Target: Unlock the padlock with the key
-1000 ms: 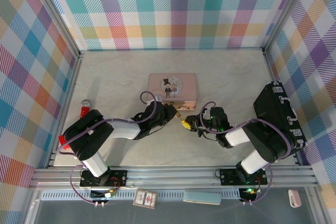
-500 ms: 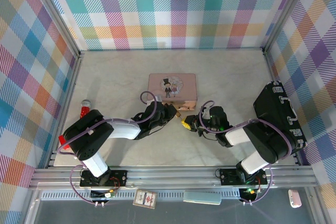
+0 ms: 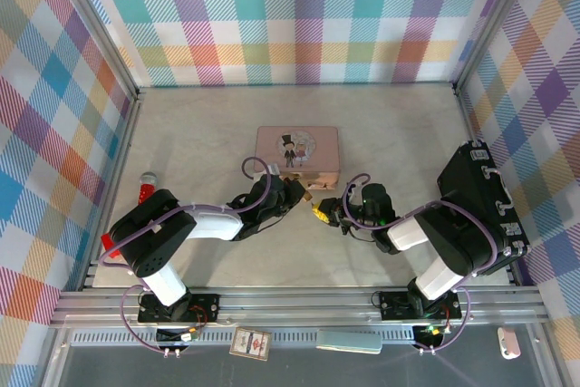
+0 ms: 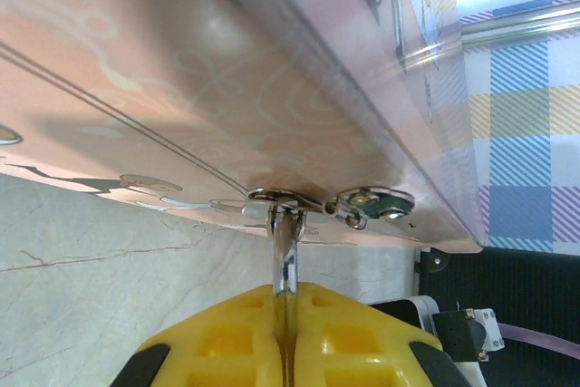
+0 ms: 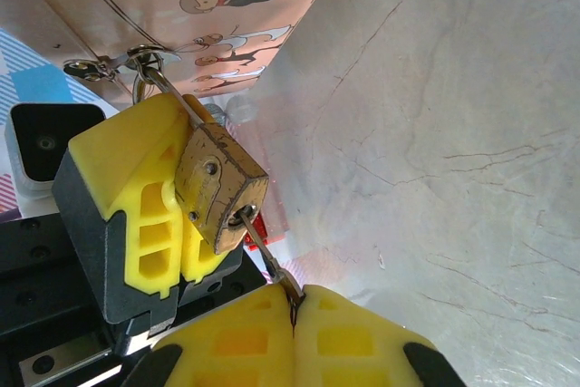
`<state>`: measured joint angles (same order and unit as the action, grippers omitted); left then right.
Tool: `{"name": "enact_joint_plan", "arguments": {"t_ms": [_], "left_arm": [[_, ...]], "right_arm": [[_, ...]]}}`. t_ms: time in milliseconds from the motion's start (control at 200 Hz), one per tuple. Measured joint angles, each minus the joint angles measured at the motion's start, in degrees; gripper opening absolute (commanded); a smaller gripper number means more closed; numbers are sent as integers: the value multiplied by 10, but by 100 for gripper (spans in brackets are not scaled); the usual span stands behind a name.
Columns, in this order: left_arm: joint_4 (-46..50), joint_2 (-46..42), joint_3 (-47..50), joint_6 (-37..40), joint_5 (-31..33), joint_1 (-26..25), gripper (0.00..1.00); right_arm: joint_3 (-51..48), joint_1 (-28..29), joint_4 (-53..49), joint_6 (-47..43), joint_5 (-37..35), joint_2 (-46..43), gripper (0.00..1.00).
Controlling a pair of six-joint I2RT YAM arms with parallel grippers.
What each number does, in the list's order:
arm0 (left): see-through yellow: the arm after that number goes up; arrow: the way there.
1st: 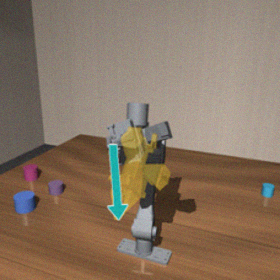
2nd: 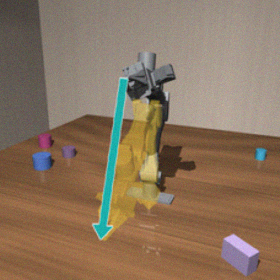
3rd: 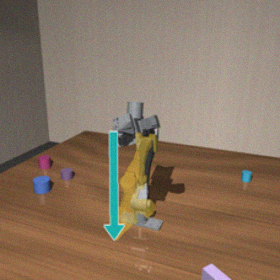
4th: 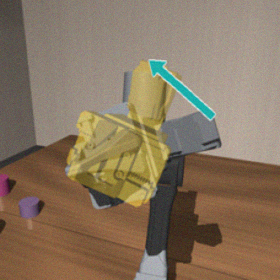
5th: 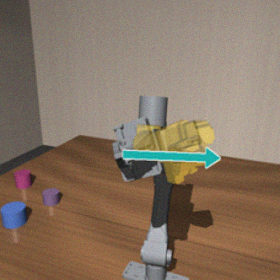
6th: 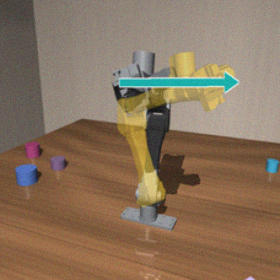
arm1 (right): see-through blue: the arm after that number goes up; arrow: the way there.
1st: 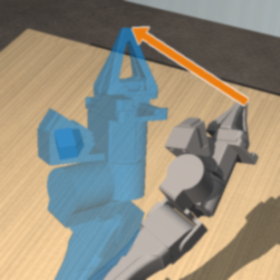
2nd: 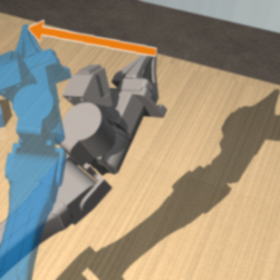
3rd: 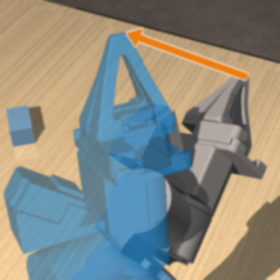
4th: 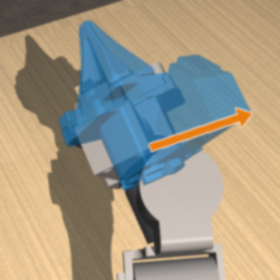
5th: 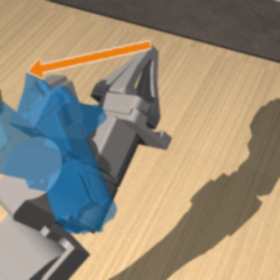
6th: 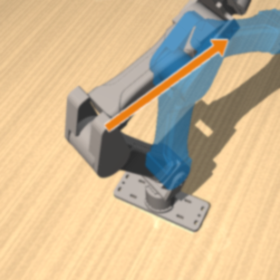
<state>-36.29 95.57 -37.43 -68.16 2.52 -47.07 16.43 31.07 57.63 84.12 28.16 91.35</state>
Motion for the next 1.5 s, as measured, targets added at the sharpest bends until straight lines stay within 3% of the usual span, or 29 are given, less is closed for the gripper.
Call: {"name": "enact_joint_plan", "arguments": {"t_ms": [710,1065,1500], "left_arm": [[-1,0,0,0,10,0,0],[-7,0,-3,0,0,-1,0],[-7,0,-3,0,-1,-4,0]], "right_arm": [[0,-14,66,39,24,46,0],[0,-15,-21,22,8,-23,0],[1,-15,-49,2,9,-36,0]]}}
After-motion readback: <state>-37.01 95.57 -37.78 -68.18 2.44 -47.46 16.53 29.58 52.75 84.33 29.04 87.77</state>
